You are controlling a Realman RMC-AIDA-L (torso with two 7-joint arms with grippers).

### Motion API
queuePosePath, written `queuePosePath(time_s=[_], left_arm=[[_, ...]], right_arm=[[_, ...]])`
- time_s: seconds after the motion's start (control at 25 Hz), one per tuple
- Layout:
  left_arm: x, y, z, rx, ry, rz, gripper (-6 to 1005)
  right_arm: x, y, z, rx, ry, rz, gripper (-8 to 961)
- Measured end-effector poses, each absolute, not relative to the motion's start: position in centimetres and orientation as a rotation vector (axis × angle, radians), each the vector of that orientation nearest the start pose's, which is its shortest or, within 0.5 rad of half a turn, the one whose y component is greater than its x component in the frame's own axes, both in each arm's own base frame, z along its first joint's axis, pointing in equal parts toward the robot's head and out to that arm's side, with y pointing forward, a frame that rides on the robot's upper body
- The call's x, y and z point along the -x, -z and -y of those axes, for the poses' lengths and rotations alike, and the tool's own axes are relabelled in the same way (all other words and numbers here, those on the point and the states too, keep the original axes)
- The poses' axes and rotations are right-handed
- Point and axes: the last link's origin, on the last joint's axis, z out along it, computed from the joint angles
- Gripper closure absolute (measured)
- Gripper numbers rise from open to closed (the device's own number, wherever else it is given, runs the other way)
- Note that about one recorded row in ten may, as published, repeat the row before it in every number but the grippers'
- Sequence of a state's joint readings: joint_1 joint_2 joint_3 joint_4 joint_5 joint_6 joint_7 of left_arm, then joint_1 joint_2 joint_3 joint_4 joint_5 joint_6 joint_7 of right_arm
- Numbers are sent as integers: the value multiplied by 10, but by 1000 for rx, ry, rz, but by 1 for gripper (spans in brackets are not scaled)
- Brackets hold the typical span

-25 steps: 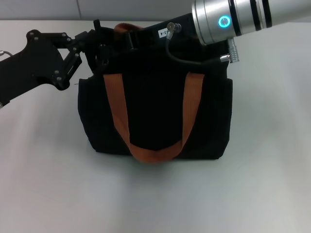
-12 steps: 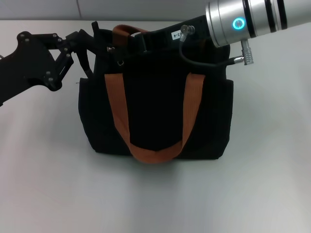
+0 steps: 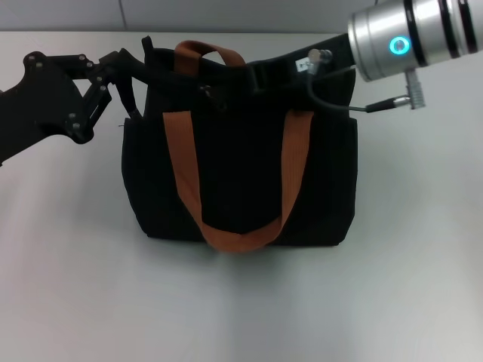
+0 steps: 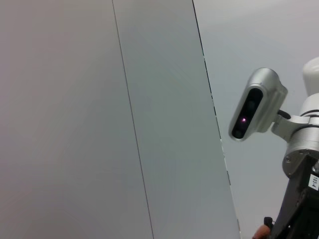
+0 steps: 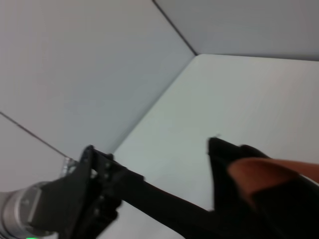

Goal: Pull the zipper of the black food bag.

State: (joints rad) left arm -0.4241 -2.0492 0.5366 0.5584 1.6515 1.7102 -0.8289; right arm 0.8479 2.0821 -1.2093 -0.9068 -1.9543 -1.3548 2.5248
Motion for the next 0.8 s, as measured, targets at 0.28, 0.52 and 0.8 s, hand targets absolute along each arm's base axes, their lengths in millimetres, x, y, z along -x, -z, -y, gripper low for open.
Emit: queuePosePath(time_s=[0.28,0.52,0.8], left_arm=[[277,-53,-309,2285,988,57,944],[278,-52,-310,2284,985,60,943],[278,-53,-311,2282,983,62,941]], right_arm=[[-110,17,-389,2716,-390,-1329,953],[-125,0,-383,2655,-414,-1331,952],[-137,-23,-379,2590,-474,-1334,952]])
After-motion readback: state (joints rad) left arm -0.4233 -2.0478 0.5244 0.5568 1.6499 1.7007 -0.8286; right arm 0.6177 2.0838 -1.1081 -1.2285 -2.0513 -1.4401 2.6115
